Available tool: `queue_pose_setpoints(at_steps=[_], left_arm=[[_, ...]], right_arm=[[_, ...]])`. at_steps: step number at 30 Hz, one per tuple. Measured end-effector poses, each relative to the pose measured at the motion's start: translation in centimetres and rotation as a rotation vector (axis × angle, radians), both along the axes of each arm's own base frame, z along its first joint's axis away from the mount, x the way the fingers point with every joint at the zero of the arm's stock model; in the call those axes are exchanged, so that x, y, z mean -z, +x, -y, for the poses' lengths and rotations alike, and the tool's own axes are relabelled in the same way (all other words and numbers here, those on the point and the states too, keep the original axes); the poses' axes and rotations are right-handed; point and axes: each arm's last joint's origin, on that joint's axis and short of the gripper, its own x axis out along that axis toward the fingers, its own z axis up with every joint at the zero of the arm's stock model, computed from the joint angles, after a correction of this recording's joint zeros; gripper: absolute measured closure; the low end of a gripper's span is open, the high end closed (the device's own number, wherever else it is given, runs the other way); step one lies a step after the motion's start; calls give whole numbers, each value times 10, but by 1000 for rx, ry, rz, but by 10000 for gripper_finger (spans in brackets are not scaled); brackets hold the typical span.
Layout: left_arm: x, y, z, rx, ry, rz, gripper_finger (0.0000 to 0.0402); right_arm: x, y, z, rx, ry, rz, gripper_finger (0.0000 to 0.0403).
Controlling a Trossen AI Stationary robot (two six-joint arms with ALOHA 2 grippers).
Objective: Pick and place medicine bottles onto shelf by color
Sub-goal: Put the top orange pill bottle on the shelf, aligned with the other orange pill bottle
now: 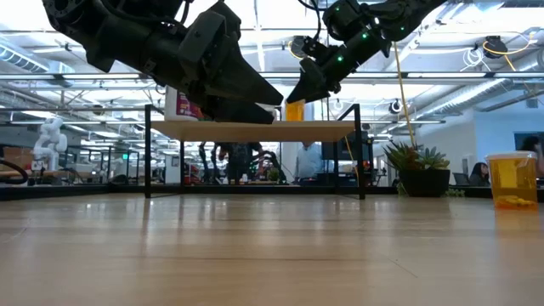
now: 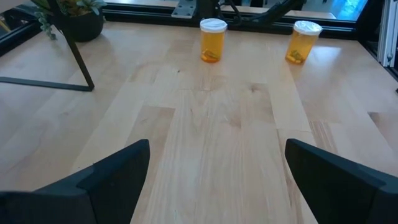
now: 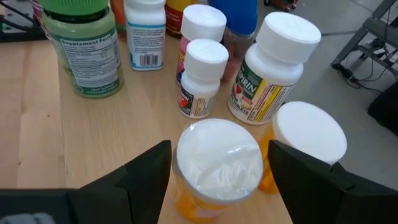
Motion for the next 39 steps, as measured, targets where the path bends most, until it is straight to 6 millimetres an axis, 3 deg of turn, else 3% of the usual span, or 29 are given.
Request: queue_pose_setpoints(at_steps=[3,9,15,20,28,32,39], left_arm=[[0,0,0,0,0,0,23],[0,0,0,0,0,0,23],[1,-1,0,0,1,-13,23],[3,-2,5,11,-3,-27,23],[-1,-1,7,23,0,11,23],[-2,-1,7,23,-3,24,23],[-3,0,8,23,-6,35,23]], right_arm=[[-2,0,-2,-8,-11,0,140],[-24,-10,-11,-25,-52,50,140],[-49,-34,-47,-80,-1,13,140],[-43,-57,-94,-121,189,-188,140],[-39,-83,-166,-32,278,-354,140],[-32,-96,-184,43,384,-449,140],[-23,-121,-194,238,465,-639,137]])
